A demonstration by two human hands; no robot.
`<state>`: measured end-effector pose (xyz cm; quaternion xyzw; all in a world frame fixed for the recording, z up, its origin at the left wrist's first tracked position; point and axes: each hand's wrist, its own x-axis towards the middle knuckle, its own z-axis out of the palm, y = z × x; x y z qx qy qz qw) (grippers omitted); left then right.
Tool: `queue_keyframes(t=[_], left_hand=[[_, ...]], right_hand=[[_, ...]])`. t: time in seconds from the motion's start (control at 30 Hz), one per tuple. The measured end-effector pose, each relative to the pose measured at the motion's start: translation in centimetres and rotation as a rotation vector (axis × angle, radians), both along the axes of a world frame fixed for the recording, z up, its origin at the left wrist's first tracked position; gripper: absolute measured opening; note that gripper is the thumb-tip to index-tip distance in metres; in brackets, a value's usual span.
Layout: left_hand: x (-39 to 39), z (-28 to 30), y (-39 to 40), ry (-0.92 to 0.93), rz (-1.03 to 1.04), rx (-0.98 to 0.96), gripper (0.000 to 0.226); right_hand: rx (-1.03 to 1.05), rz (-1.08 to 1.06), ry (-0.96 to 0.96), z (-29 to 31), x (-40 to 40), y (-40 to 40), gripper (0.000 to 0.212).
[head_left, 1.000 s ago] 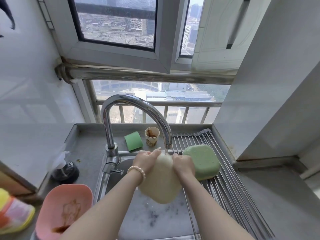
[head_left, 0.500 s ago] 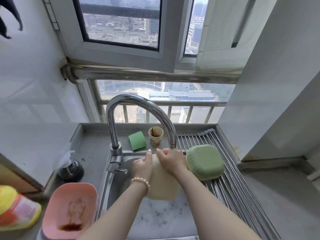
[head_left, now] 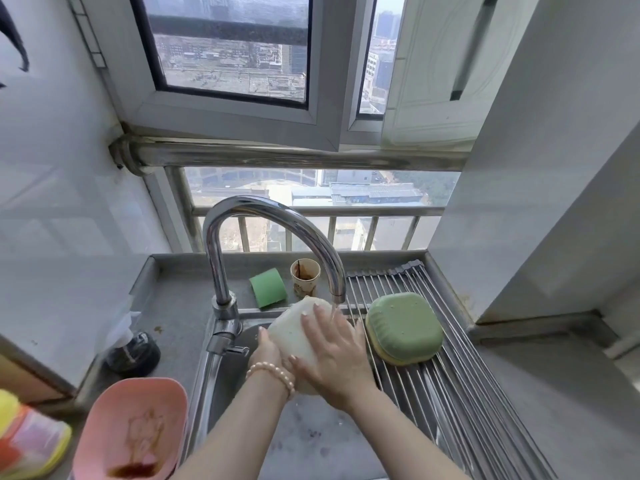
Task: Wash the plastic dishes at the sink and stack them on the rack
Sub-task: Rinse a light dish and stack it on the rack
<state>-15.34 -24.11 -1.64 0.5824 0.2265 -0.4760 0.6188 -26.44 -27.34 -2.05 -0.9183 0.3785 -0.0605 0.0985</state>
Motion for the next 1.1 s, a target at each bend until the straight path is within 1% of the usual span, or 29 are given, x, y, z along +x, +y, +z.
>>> queue_keyframes(t=[0.03, 0.07, 0.1, 0.17, 0.23, 0.3, 0.33, 0.37, 0.43, 0.47, 0.53, 0.57, 0.6, 0.7, 0.8, 0.83, 0.87, 0.9, 0.97, 1.0, 1.03, 1.07, 1.1], left_hand=[[0.3, -0.4, -0.3, -0.018, 0.028, 0.008, 0.057], [0.5, -0.9, -0.6, -0.054, 0.054, 0.045, 0.059], [0.6, -1.2, -0.8, -0.078, 0.058, 0.089, 0.059], [0.4, -1.1, -1.0, -0.072, 0.075, 0.1, 0.048], [0.2, -1.4, -1.0, -0.078, 0.064, 0.096, 0.042], [-0.3, -1.7, -0.6, -0.124, 0.018, 0.081, 0.036], [-0.6, -1.9, -0.3, -0.13, -0.008, 0.075, 0.032], [-0.7, -2.1, 0.0, -0.127, -0.033, 0.07, 0.029], [-0.6, -2.2, 0.4, -0.156, -0.075, 0.082, 0.027], [-0.3, -2.6, 0.4, -0.196, -0.107, 0.107, 0.03], [0.1, -2.8, 0.6, -0.316, -0.238, 0.154, 0.036], [0.1, -2.5, 0.6, -0.378, -0.302, 0.173, 0.038], [0.0, -2.0, 0.6, -0.476, -0.353, 0.189, 0.041], [-0.7, -0.1, 0.6, -0.733, -0.459, 0.159, 0.045], [-0.6, 0.5, -0.1, -0.88, -0.652, 0.181, 0.052], [-0.3, 0.7, -0.3, -0.88, -0.666, 0.199, 0.05], [0.1, 0.9, -0.6, -0.864, -0.638, 0.213, 0.047], [0.4, 1.0, -0.8, -0.819, -0.565, 0.216, 0.044], [0.4, 1.3, -1.2, -0.697, -0.42, 0.199, 0.039], [0.2, 1.4, -1.3, -0.629, -0.346, 0.175, 0.035], [-0.1, 1.6, -1.3, -0.558, -0.267, 0.149, 0.032], [-0.5, 1.7, -1.2, -0.471, -0.191, 0.131, 0.03], [-0.7, 1.8, -1.1, -0.385, -0.115, 0.12, 0.028]], right_hand=[[0.127, -0.043, -0.001, 0.5, -0.5, -0.5, 0.095], [0.211, -0.086, 0.005, 0.7, -0.6, -1.0, 0.102], [0.227, -0.133, -0.008, 0.5, -0.3, -1.3, 0.104], [0.219, -0.308, -0.081, 0.4, 0.9, -1.8, 0.103], [0.278, -0.489, -0.07, 0.4, 1.9, -2.5, 0.099], [0.349, -0.559, -0.013, 0.3, 1.9, -3.1, 0.097], [0.383, -0.581, -0.029, 0.5, 1.5, -3.4, 0.095], [0.423, -0.596, -0.084, 0.6, 1.2, -3.7, 0.091], [0.482, -0.58, -0.183, 0.7, 0.7, -4.2, 0.076], [0.481, -0.554, -0.197, 0.8, 0.6, -4.3, 0.066], [0.443, -0.48, -0.181, 1.4, 0.5, -4.3, 0.047], [0.419, -0.436, -0.154, 1.9, 0.6, -4.3, 0.041], [0.391, -0.399, -0.132, 2.4, 0.8, -4.2, 0.04], [0.304, -0.291, -0.079, 3.0, 1.6, -4.2, 0.041], [0.238, -0.174, -0.028, 3.2, 2.0, -3.8, 0.042], [0.224, -0.172, -0.037, 3.3, 2.0, -3.6, 0.041], [0.19, -0.197, -0.059, 3.2, 2.0, -3.4, 0.041], [0.125, -0.241, -0.106, 3.0, 2.1, -3.0, 0.039], [-0.036, -0.393, -0.246, 2.5, 2.7, -2.0, 0.04], [-0.058, -0.495, -0.31, 2.3, 3.0, -1.6, 0.043], [-0.032, -0.588, -0.35, 2.2, 3.4, -1.2, 0.047], [0.045, -0.639, -0.308, 2.2, 3.6, -0.7, 0.055], [0.099, -0.644, -0.227, 1.9, 3.6, -0.2, 0.067]])
